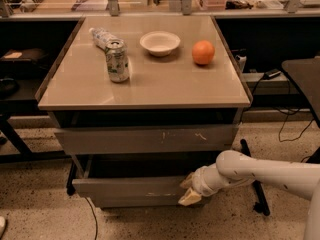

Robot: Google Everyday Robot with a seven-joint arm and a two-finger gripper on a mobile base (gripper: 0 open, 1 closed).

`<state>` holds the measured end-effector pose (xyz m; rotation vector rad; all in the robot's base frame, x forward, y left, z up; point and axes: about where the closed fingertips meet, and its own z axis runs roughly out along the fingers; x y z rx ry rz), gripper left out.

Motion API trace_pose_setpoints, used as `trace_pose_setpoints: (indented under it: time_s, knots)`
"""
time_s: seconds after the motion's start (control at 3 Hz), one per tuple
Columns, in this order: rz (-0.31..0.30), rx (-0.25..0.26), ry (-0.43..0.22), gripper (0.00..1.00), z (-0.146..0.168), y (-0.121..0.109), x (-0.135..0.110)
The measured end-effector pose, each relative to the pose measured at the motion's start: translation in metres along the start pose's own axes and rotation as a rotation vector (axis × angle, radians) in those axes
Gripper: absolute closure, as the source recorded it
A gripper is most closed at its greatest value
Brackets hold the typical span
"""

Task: Close middle drawer

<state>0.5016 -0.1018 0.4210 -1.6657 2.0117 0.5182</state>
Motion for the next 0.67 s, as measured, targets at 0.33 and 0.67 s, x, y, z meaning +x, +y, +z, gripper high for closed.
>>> trace_pose_setpoints:
  time_s: [0.33,0.67]
  knots:
    - [0.0,0.0,0.0,0.0,0.0001,0.0,0.0]
    - [0.0,0.0,0.0,0.0,0.0001,0.0,0.0]
